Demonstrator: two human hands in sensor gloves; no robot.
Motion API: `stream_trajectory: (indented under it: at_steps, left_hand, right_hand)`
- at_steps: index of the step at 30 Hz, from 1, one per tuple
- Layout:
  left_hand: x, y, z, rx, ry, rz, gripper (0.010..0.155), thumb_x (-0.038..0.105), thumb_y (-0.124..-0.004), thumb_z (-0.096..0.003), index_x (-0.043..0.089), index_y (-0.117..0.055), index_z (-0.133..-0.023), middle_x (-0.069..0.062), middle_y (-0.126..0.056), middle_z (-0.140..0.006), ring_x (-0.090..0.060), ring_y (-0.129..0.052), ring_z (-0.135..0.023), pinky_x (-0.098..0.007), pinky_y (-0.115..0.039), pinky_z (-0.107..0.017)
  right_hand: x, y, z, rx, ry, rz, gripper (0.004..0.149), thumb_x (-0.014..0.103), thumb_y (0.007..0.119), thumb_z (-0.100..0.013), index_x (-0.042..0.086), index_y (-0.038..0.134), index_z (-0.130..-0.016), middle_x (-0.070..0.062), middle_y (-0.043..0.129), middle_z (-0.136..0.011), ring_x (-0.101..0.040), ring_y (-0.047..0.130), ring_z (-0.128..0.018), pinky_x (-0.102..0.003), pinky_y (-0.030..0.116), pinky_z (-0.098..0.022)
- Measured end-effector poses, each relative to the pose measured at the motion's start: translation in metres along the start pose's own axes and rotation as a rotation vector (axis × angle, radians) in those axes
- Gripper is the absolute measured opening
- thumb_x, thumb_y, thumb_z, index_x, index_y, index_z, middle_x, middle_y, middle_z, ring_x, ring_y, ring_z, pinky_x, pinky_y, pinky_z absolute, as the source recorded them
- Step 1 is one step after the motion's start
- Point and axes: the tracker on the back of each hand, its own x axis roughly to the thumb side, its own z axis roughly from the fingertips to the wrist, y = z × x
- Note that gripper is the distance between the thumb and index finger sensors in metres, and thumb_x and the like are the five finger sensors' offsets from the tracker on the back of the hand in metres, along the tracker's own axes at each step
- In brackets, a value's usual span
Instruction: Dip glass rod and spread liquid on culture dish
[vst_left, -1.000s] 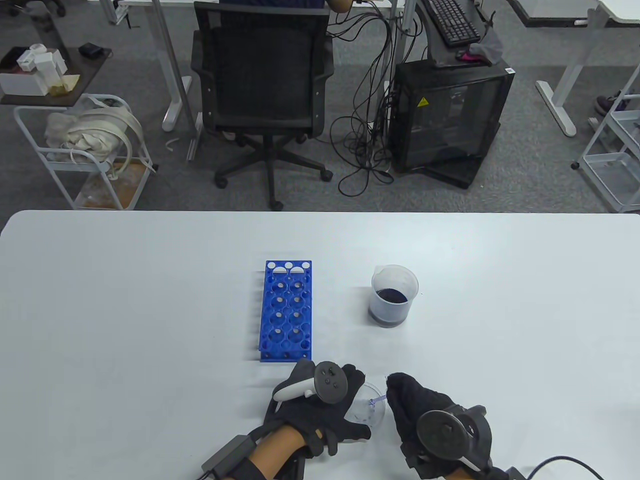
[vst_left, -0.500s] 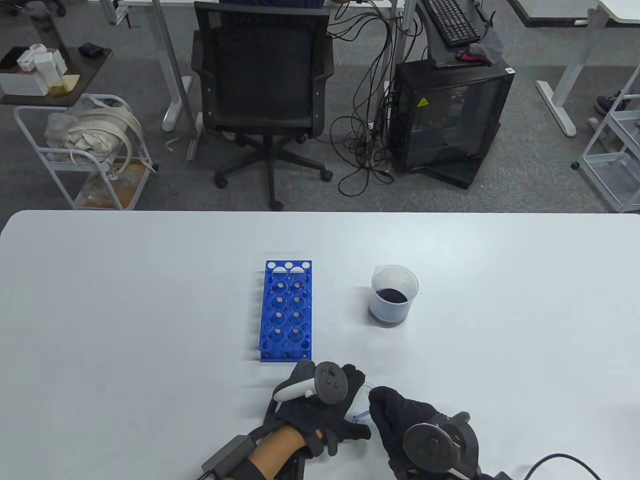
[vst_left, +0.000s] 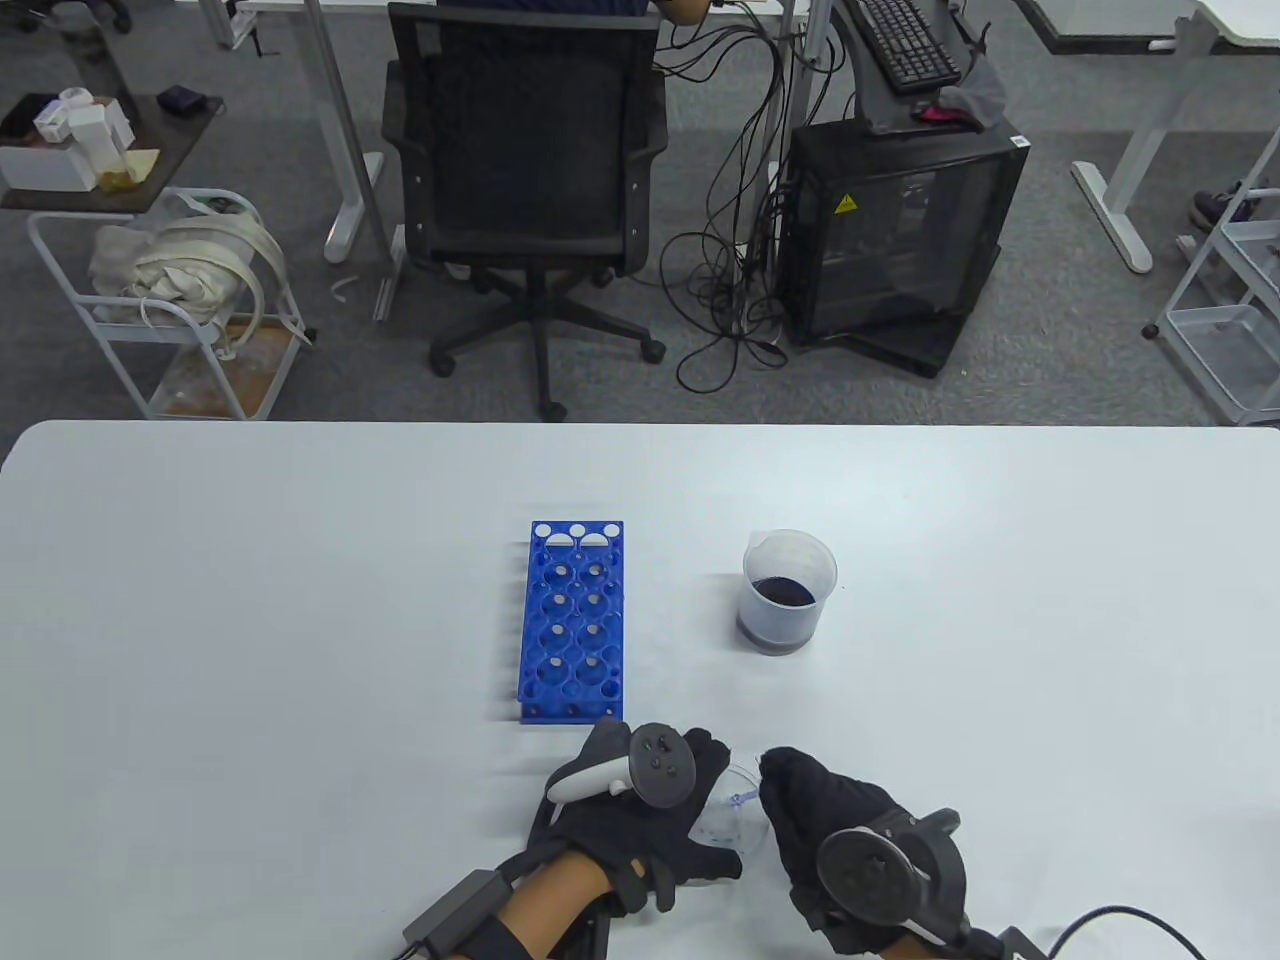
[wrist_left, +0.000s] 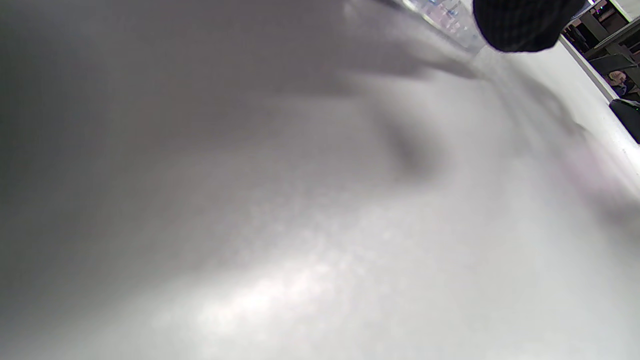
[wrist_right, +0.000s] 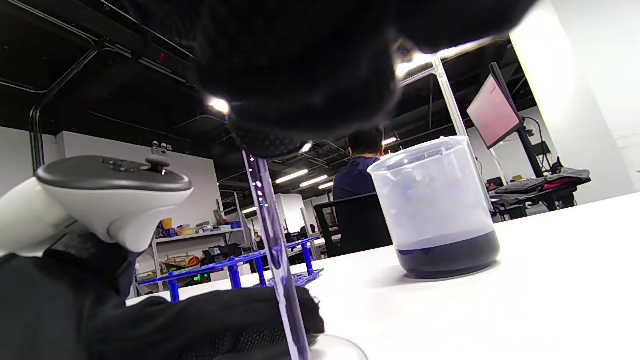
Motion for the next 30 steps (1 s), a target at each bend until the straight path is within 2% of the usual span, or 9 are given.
stream_trajectory:
  at_steps: [7, 15, 22, 30]
  left_hand:
    - [0.000, 0.000, 0.000, 0.000, 0.000, 0.000, 0.107, 0.075, -0.063, -0.0567, 0.038, 0.023, -0.107, 0.007, 0.029, -0.116, -0.022, 0.031, -0.096, -0.058, 0.023, -0.058]
    - [0.000, 0.000, 0.000, 0.000, 0.000, 0.000, 0.107, 0.075, -0.063, -0.0567, 0.038, 0.023, -0.107, 0.007, 0.029, -0.116, -0.022, 0.031, -0.096, -0.058, 0.023, -0.058]
    - [0.000, 0.000, 0.000, -0.002, 0.001, -0.004, 0.107, 0.075, -0.063, -0.0567, 0.038, 0.023, -0.107, 0.007, 0.029, -0.116, -0.022, 0.031, -0.096, -0.058, 0.023, -0.058]
    - [0.001, -0.001, 0.001, -0.003, -0.001, -0.001, 0.107, 0.075, -0.063, -0.0570, 0.037, 0.023, -0.107, 0.007, 0.029, -0.116, -0.022, 0.031, -0.096, -0.058, 0.023, -0.058]
  right_hand:
    - [0.010, -0.003, 0.006, 0.019, -0.035, -0.036, 0.036, 0.040, 0.065, -0.048, 0.023, 0.063, -0.079, 0.001, 0.093, -0.064, -0.010, 0.098, -0.016, -0.034, 0.084, -0.011]
    - [0.023, 0.009, 0.002, 0.048, -0.047, -0.075, 0.037, 0.041, 0.063, -0.049, 0.024, 0.060, -0.081, 0.002, 0.091, -0.069, -0.011, 0.098, -0.019, -0.034, 0.084, -0.013]
    - [0.015, 0.013, -0.007, 0.033, 0.001, -0.034, 0.037, 0.041, 0.063, -0.050, 0.026, 0.058, -0.082, 0.004, 0.090, -0.072, -0.010, 0.098, -0.021, -0.034, 0.084, -0.015]
    - [-0.003, 0.002, -0.004, 0.002, 0.031, -0.016, 0.036, 0.040, 0.064, -0.049, 0.024, 0.060, -0.081, 0.002, 0.092, -0.069, -0.011, 0.098, -0.019, -0.034, 0.084, -0.013]
